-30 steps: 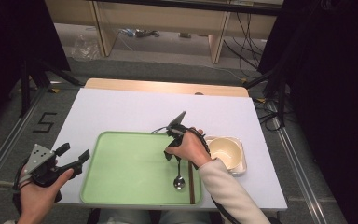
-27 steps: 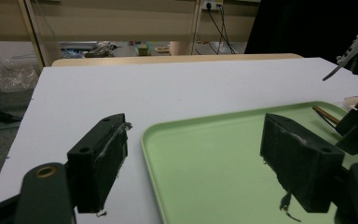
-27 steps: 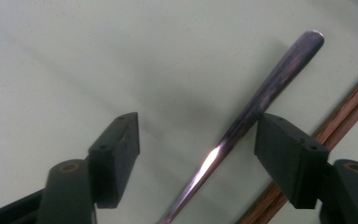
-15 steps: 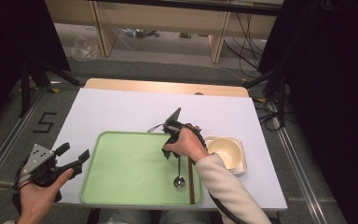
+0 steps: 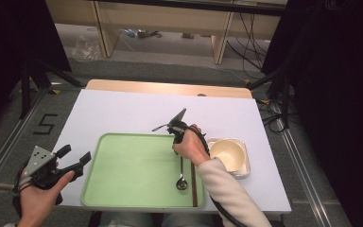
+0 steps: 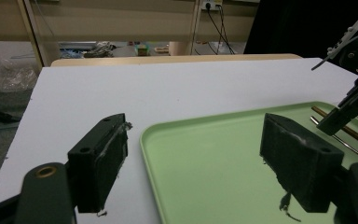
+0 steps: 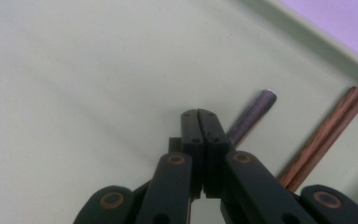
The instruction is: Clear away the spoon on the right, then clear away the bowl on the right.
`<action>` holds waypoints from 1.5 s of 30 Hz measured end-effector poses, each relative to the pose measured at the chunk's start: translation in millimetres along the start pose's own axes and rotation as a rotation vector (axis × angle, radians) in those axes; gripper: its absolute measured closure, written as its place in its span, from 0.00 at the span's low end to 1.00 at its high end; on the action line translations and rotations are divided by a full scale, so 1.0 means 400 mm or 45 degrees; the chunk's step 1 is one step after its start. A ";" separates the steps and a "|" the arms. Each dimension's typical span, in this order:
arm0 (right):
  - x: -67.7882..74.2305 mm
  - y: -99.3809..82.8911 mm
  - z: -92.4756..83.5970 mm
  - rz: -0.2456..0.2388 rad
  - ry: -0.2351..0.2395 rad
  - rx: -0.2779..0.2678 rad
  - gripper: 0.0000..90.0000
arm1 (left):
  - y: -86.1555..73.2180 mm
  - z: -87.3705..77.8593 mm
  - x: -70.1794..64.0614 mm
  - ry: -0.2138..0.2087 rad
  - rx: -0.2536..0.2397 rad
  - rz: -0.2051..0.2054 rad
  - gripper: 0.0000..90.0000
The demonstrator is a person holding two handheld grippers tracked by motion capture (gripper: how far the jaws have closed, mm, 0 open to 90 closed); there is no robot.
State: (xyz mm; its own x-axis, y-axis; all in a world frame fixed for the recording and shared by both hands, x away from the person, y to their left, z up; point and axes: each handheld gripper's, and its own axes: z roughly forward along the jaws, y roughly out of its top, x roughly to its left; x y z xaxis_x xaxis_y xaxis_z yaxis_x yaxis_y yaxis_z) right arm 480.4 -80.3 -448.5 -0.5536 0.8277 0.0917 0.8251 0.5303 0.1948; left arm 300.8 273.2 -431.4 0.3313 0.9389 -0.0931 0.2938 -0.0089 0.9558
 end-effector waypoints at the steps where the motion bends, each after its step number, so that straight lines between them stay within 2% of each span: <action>1: -0.004 -0.001 0.000 -0.018 -0.002 0.012 1.00 | 0.000 0.000 0.000 0.000 0.001 0.000 0.25; 8: -0.019 -0.014 0.005 0.022 -0.015 0.010 1.00 | 0.000 0.000 0.000 0.000 0.003 0.004 0.25; 9: -0.026 -0.016 0.005 -0.012 -0.015 0.014 1.00 | 0.000 0.000 0.000 0.000 0.004 0.005 0.25; 10: -0.025 -0.016 0.002 0.019 -0.010 0.034 1.00 | 0.000 0.000 -0.001 0.000 0.003 0.005 0.25; 12: -0.028 -0.018 0.003 0.010 -0.027 0.012 1.00 | 0.000 0.000 0.000 0.002 0.003 0.006 0.25; 15: -0.030 -0.022 0.002 0.025 -0.009 -0.003 0.99 | 0.000 0.001 -0.001 0.002 0.004 0.005 0.25; 16: -0.035 -0.022 -0.003 0.010 0.003 -0.017 0.96 | -0.001 0.001 -0.001 0.002 0.004 0.004 0.25; 17: -0.033 -0.025 -0.010 0.034 -0.007 -0.036 0.94 | -0.001 0.001 -0.001 0.002 0.005 0.004 0.25; 19: -0.040 -0.031 -0.029 0.023 -0.005 -0.078 0.87 | -0.001 0.001 0.000 0.002 0.006 0.004 0.25; 21: -0.050 -0.041 -0.053 0.038 -0.002 -0.138 0.79 | -0.001 0.001 0.000 0.001 0.007 0.004 0.25; 22: -0.054 -0.049 -0.071 0.076 0.010 -0.149 0.77 | -0.001 0.001 -0.001 0.001 0.007 0.003 0.25; 23: -0.065 -0.054 -0.081 0.045 -0.001 -0.175 0.76 | -0.001 0.002 -0.001 0.000 0.006 0.001 0.25; 25: -0.079 -0.073 -0.115 0.107 0.006 -0.217 0.72 | 0.000 0.002 -0.002 0.000 0.005 0.002 0.25; 29: -0.132 -0.108 -0.179 0.163 -0.013 -0.273 0.66 | 0.001 0.007 -0.002 -0.002 0.008 0.003 0.25; 31: -0.162 -0.125 -0.203 0.194 -0.017 -0.284 0.62 | 0.001 0.009 -0.003 -0.001 0.012 0.009 0.25; 32: -0.177 -0.133 -0.215 0.207 -0.049 -0.290 0.61 | 0.001 0.010 -0.004 -0.002 0.014 0.006 0.25; 33: -0.194 -0.140 -0.223 0.223 -0.034 -0.305 0.60 | 0.001 0.010 -0.004 -0.002 0.015 0.005 0.25; 36: -0.225 -0.159 -0.245 0.270 -0.068 -0.309 0.58 | 0.001 0.009 -0.005 -0.003 0.013 0.001 0.25; 38: -0.242 -0.172 -0.252 0.272 -0.102 -0.302 0.56 | 0.001 0.008 -0.005 -0.005 0.010 0.005 0.25; 39: -0.254 -0.175 -0.251 0.235 -0.100 -0.309 0.55 | 0.001 0.007 -0.004 -0.005 0.011 0.008 0.25; 42: -0.269 -0.184 -0.254 0.245 -0.128 -0.289 0.55 | -0.001 0.005 0.001 0.000 0.011 0.002 0.25; 45: -0.283 -0.192 -0.255 0.220 -0.151 -0.266 0.53 | 0.001 0.004 0.001 0.001 0.008 0.002 0.25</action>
State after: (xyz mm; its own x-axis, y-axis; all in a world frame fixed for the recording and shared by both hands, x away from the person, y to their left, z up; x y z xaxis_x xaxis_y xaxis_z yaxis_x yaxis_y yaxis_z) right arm 468.3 -233.5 -374.4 -0.3796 0.9247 0.0286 0.8583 0.3405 0.3839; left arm 302.5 272.9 -431.4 0.3307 0.9393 -0.0912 0.2989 -0.0126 0.9542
